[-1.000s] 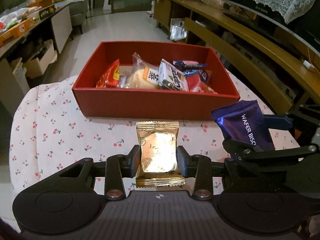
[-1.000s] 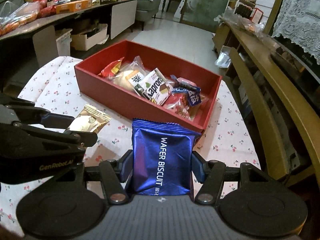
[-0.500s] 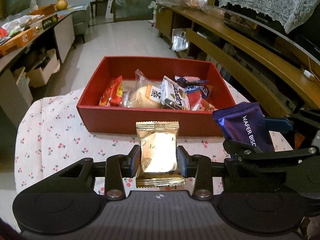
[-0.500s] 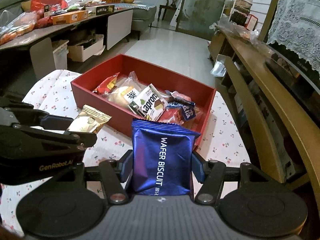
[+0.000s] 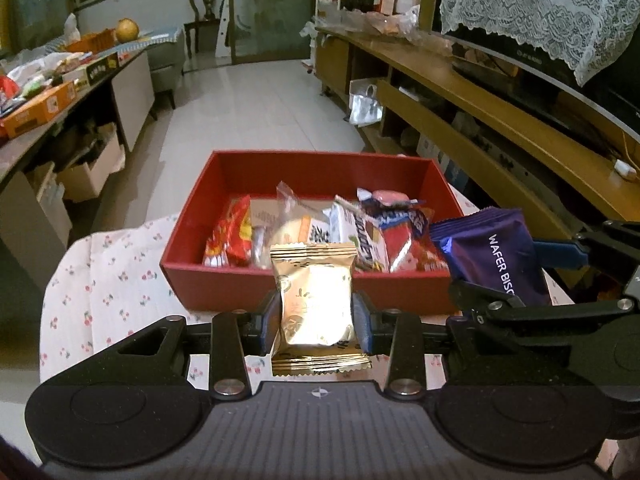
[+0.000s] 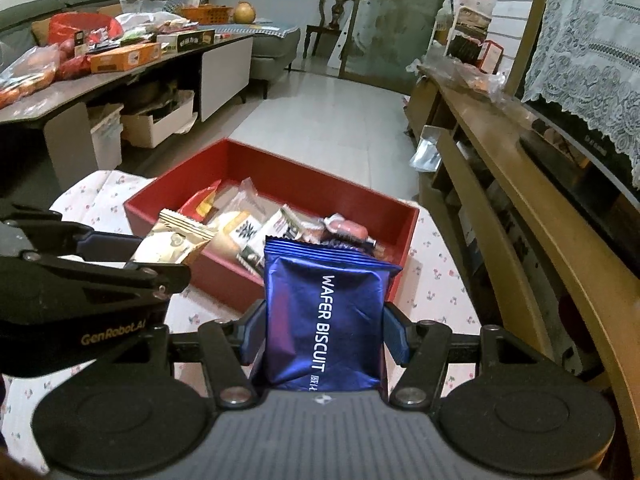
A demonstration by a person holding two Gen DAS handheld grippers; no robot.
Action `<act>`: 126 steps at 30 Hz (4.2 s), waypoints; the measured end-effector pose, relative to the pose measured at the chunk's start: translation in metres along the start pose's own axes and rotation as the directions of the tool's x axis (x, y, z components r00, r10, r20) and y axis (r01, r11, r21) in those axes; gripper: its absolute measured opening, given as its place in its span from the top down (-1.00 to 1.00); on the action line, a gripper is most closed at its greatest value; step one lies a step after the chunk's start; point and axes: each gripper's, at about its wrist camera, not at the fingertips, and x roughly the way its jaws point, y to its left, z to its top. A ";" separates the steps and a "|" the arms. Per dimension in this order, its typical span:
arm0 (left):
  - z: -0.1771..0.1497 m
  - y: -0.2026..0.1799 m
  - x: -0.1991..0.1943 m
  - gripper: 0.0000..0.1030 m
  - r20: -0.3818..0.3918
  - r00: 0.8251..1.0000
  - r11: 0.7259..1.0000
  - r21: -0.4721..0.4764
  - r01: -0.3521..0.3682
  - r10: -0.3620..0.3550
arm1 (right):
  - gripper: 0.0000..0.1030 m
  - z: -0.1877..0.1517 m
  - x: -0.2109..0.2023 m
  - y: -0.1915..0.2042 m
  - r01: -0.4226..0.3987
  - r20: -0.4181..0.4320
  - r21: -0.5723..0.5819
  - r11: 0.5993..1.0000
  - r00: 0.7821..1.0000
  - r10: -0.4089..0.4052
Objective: Organize snacks
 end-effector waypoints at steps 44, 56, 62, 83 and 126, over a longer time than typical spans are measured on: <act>0.058 0.039 0.111 0.11 -0.013 0.998 0.997 -0.035 -0.067 0.066 | -0.49 0.065 0.140 -0.021 -0.048 -0.079 0.117 0.992 0.995 0.057; 0.058 0.036 0.120 0.09 -0.003 0.996 0.996 -0.008 -0.087 0.087 | -0.51 0.066 0.154 -0.023 -0.036 -0.085 0.132 0.991 0.995 0.048; 0.057 0.037 0.120 0.07 -0.005 0.996 0.996 -0.005 -0.087 0.087 | -0.51 0.066 0.155 -0.021 -0.027 -0.090 0.122 0.992 0.995 0.038; 0.062 0.044 0.086 -0.38 -0.038 0.998 0.996 -0.074 -0.053 0.051 | -0.61 0.068 0.124 -0.031 -0.048 -0.117 0.182 0.982 0.991 0.070; -0.058 0.019 -0.029 -1.00 -0.113 0.988 0.990 -0.076 -0.118 0.109 | -0.80 -0.049 -0.024 -0.014 -0.081 -0.160 0.277 0.957 0.979 0.129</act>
